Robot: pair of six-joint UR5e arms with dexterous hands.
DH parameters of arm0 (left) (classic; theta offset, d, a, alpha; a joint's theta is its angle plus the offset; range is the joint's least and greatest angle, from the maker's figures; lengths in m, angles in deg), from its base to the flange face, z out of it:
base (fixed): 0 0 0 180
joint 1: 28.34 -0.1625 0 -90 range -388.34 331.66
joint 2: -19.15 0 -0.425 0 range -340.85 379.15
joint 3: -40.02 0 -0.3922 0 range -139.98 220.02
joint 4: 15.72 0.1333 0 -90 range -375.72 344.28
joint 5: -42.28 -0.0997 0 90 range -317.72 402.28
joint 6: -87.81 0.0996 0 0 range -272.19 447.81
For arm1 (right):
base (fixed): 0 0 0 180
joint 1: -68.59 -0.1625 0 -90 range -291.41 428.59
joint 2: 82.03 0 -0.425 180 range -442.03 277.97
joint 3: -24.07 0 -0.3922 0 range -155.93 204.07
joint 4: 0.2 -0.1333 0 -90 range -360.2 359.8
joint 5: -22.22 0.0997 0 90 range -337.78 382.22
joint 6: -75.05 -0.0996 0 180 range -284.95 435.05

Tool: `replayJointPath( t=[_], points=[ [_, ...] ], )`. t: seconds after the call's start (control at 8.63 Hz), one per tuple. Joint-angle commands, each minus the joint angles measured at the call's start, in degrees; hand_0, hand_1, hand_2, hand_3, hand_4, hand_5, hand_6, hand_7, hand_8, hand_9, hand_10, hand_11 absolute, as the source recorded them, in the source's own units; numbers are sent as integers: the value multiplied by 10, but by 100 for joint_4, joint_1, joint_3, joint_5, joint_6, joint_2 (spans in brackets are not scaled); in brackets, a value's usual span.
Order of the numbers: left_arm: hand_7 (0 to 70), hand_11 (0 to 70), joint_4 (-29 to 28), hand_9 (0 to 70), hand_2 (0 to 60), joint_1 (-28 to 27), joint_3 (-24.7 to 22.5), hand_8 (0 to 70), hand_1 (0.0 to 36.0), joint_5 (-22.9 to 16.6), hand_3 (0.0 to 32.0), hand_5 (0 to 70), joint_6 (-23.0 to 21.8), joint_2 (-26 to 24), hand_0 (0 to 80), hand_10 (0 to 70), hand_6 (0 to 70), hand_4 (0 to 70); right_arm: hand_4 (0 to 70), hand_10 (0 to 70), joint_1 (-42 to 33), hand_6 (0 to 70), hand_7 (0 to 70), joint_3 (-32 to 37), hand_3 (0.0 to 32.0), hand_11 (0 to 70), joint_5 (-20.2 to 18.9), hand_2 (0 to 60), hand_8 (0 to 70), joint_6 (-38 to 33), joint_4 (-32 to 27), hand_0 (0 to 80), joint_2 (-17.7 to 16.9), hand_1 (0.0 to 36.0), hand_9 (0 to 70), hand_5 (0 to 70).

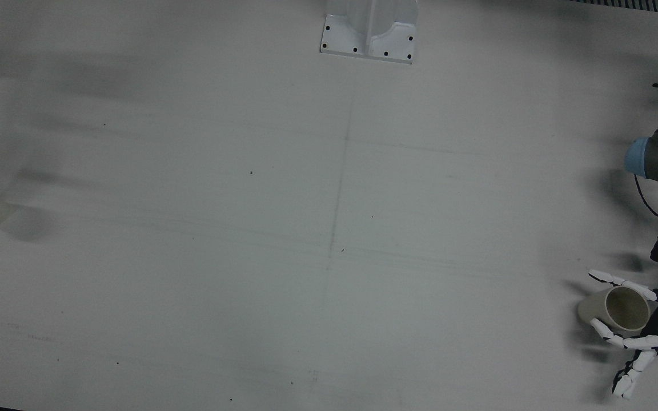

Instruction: Pour water

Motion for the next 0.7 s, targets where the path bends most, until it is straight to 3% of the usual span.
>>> replayJointPath(
  t=[0.0, 0.23, 0.35, 0.46, 0.58],
  points=[
    [77, 70, 850, 1, 600, 4, -905, 9, 360, -1, 0, 700, -413, 0, 549, 35, 32, 700, 196, 118, -62, 254, 330, 44, 0, 174, 7, 0, 274, -54, -165, 452, 15, 32, 401, 136],
    [79, 65, 1508, 1, 600, 4, -1660, 6, 360, 8, 0, 700, -756, -61, 548, 30, 35, 700, 232, 127, 25, 267, 328, 524, 0, 187, -19, 0, 288, -37, -568, 457, 41, 35, 414, 142],
    [82, 61, 1851, 2, 600, -5, -1986, 6, 360, 51, 0, 700, -766, -174, 557, 28, 37, 700, 269, 130, 43, 270, 331, 1119, 0, 193, -28, 0, 295, 77, -892, 468, 407, 54, 413, 150],
    [87, 64, 2037, 3, 600, -5, -2015, 5, 360, 261, 0, 700, -766, -437, 564, 30, 41, 700, 262, 118, 78, 249, 313, 1691, 0, 178, -19, 0, 276, 208, -1008, 483, 802, 80, 386, 147],
    [88, 67, 2100, 3, 600, -13, -1963, 6, 360, 463, 0, 700, -783, -648, 564, 32, 46, 700, 234, 92, 104, 214, 281, 1879, 0, 141, -11, 0, 244, 471, -1009, 481, 1163, 84, 346, 134]
  ],
)
